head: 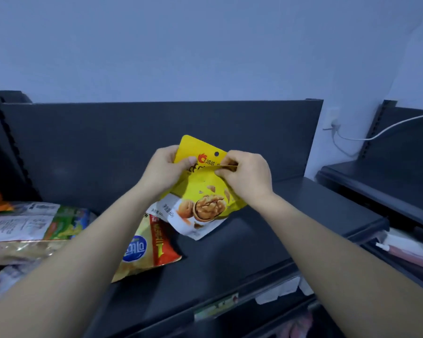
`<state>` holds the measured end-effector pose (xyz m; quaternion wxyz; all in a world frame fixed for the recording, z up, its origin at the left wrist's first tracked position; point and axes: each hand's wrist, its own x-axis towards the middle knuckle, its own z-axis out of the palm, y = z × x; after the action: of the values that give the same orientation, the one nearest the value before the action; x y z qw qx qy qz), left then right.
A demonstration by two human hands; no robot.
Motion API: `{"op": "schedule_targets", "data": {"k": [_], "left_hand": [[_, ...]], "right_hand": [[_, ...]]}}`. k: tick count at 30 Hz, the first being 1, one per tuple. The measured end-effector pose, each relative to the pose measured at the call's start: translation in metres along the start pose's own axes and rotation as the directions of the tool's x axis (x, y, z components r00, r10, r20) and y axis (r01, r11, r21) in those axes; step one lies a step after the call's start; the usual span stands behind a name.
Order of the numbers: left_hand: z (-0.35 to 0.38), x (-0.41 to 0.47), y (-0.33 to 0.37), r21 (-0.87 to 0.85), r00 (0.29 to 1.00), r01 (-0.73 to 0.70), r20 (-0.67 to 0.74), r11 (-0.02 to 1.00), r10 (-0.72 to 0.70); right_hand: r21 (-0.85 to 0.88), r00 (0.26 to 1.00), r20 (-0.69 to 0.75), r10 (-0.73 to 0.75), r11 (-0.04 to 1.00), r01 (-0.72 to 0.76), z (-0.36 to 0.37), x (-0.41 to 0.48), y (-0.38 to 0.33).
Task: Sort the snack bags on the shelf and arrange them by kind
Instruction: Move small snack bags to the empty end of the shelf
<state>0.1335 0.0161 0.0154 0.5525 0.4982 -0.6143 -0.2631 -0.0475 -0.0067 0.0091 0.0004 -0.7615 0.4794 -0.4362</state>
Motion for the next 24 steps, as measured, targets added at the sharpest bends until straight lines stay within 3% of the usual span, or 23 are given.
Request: {"op": "schedule_targets", "data": {"k": [5,8,11,15,18,20,24], "left_hand": [[0.048,-0.01,0.014,0.01,0.99,0.041,0.133,0.999,-0.042],[0.079,-0.011,0.02,0.053,0.996,0.053,0.069,0.997,-0.057],[0.111,-0.011,0.025,-0.025,0.995,0.087,-0.044,0.996,-0.088],[0.146,-0.004,0.029,-0.251,0.973,0.162,-0.119,0.954,-0.196],[0.171,0.003,0.031,-0.376,0.956,0.212,-0.11,0.902,-0.271],[0.186,0.011,0.033,-0.47,0.937,0.246,-0.108,0.848,-0.331],[0.214,0.032,0.028,-0.562,0.915,0.306,-0.049,0.768,-0.4]], "right_hand": [[-0.001,0.999,-0.042,0.032,0.999,-0.032,-0.033,-0.005,0.029],[0.014,0.997,-0.077,-0.006,1.0,0.007,-0.054,-0.01,0.049],[-0.038,0.986,-0.162,0.03,0.999,-0.036,-0.072,-0.016,0.073],[0.179,0.933,0.079,0.351,0.916,-0.36,-0.089,-0.017,0.121],[0.478,0.856,0.215,0.47,0.714,-0.512,-0.097,-0.016,0.155],[0.541,0.812,0.341,0.474,0.607,-0.582,-0.1,-0.015,0.175],[0.491,0.786,0.505,0.356,0.63,-0.601,-0.102,-0.011,0.208]]}}
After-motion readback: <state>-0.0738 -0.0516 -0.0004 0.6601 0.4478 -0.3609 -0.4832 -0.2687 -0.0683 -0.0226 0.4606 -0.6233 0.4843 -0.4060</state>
